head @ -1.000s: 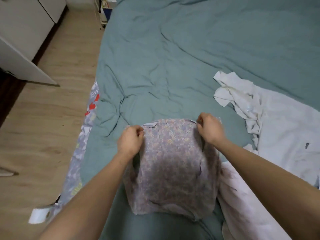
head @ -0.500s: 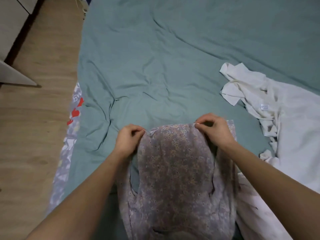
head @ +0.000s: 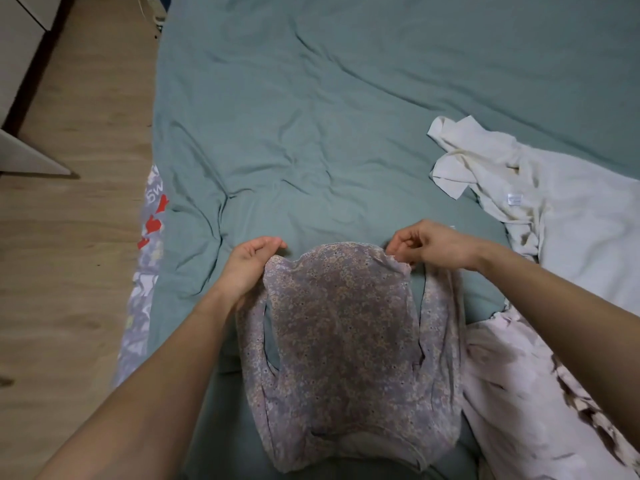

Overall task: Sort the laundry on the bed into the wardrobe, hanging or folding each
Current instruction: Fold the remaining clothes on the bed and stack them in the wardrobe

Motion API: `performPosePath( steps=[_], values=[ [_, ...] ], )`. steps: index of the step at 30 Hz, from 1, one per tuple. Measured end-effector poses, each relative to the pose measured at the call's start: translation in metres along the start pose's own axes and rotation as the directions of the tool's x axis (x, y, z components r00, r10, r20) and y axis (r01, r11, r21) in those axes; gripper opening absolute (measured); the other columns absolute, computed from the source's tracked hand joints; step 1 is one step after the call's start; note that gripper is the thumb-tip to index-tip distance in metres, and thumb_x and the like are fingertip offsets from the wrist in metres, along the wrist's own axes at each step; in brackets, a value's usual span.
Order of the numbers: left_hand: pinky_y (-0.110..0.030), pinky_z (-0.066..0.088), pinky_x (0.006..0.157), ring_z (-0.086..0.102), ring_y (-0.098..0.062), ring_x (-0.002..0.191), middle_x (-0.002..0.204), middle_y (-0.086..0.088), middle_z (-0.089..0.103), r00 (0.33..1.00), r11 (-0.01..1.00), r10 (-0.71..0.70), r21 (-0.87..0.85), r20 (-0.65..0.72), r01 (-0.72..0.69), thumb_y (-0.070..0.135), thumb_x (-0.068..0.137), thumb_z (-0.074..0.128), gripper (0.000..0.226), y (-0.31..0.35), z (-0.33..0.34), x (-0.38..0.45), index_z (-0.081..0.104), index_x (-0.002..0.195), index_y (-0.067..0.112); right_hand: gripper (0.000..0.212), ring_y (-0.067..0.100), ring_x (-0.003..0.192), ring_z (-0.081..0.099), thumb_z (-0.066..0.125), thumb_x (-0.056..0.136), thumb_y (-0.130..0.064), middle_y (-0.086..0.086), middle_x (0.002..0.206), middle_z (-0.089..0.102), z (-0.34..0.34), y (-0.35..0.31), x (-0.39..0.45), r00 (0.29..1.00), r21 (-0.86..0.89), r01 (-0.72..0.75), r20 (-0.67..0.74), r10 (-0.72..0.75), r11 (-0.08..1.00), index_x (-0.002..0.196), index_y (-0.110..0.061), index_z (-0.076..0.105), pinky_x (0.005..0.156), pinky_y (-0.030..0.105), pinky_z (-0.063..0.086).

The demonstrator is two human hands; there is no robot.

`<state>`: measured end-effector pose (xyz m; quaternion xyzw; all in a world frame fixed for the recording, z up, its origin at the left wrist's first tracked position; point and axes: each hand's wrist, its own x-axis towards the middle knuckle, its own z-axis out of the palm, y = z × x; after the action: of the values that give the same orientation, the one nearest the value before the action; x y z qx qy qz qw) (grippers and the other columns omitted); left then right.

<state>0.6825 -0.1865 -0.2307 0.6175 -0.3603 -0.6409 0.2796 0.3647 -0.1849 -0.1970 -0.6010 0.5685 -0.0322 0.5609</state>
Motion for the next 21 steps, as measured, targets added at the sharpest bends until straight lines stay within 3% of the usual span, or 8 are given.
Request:
performPosePath(
  steps=[5,8,9,11,12,14,18,21],
  values=[
    [-0.014,0.042,0.039,0.046,-0.001,0.037,0.049,0.009,0.059,0.999,0.996,0.039,0.083,-0.013,-0.038,0.018,0.097,0.055,0.019,0.007,0.007,-0.005,0.065,0.084,0.009,0.028,0.016,0.072,0.055,0.055,0.074,0.012,0.001,0.077,0.062,-0.002,0.006,-0.005,0.990,-0.422,0.040,-0.106,-0.094,0.906,0.081,-0.011,0.070,0.059,0.010,0.035],
    [-0.023,0.055,0.049,0.044,-0.006,0.045,0.053,-0.001,0.045,0.998,0.967,0.040,0.249,0.051,-0.052,0.017,0.094,0.061,0.015,0.005,0.003,-0.004,0.063,0.081,0.009,0.026,0.024,0.090,0.055,0.054,0.069,0.008,0.002,0.084,0.063,-0.005,0.013,-0.005,0.961,-0.609,0.083,-0.159,-0.224,0.789,0.072,-0.015,0.065,0.071,0.026,0.040],
    [-0.024,0.055,0.051,0.043,-0.008,0.047,0.053,-0.001,0.042,0.992,0.910,0.118,0.393,0.053,-0.129,0.017,0.092,0.064,0.016,0.004,-0.001,-0.001,0.063,0.077,0.012,0.024,0.025,0.093,0.055,0.054,0.068,0.003,0.002,0.085,0.063,-0.007,0.015,-0.006,0.953,-0.653,0.087,-0.165,-0.253,0.753,0.070,-0.020,0.062,0.071,0.030,0.043],
    [-0.026,0.045,0.054,0.045,-0.013,0.052,0.052,0.007,0.045,0.940,0.584,0.319,0.756,0.123,-0.297,0.022,0.088,0.068,0.021,0.002,-0.007,0.004,0.057,0.070,0.019,0.013,0.025,0.093,0.056,0.052,0.066,-0.011,0.002,0.084,0.061,-0.008,0.018,-0.009,0.935,-0.702,0.119,-0.159,-0.318,0.702,0.070,-0.020,0.061,0.069,0.035,0.048],
    [-0.028,0.040,0.056,0.047,-0.018,0.057,0.054,0.007,0.049,0.914,0.410,0.369,0.853,0.169,-0.323,0.025,0.088,0.068,0.022,0.001,-0.009,0.006,0.055,0.071,0.021,0.011,0.024,0.094,0.056,0.052,0.068,-0.015,0.001,0.085,0.060,-0.006,0.017,-0.011,0.923,-0.729,0.166,-0.122,-0.364,0.665,0.071,-0.018,0.063,0.069,0.037,0.049],
    [-0.031,0.039,0.062,0.054,-0.025,0.069,0.064,-0.001,0.059,0.920,0.281,0.351,0.918,0.175,-0.281,0.028,0.087,0.069,0.020,0.002,-0.008,0.007,0.055,0.075,0.020,0.011,0.022,0.098,0.056,0.056,0.072,-0.017,0.002,0.089,0.060,0.004,0.013,-0.012,0.907,-0.766,0.264,-0.010,-0.420,0.587,0.076,-0.014,0.067,0.073,0.036,0.051],
    [-0.024,0.033,0.059,0.055,-0.020,0.070,0.066,0.001,0.056,0.972,0.433,0.223,0.885,0.081,-0.173,0.021,0.079,0.077,0.015,0.004,0.002,0.010,0.063,0.078,0.015,0.015,0.025,0.091,0.060,0.053,0.065,-0.008,0.003,0.084,0.064,0.016,0.007,-0.013,0.892,-0.717,0.353,0.066,-0.446,0.601,0.072,-0.012,0.065,0.071,0.033,0.051],
    [-0.022,0.037,0.066,0.061,-0.024,0.083,0.082,-0.005,0.061,0.982,0.445,0.176,0.885,0.065,-0.139,0.015,0.076,0.078,0.016,0.007,0.008,0.014,0.069,0.089,0.011,0.029,0.022,0.082,0.062,0.050,0.067,0.012,0.007,0.081,0.070,0.011,0.007,-0.011,0.882,-0.508,0.245,-0.236,-0.407,0.826,0.074,-0.008,0.070,0.071,0.027,0.044]
  ],
)
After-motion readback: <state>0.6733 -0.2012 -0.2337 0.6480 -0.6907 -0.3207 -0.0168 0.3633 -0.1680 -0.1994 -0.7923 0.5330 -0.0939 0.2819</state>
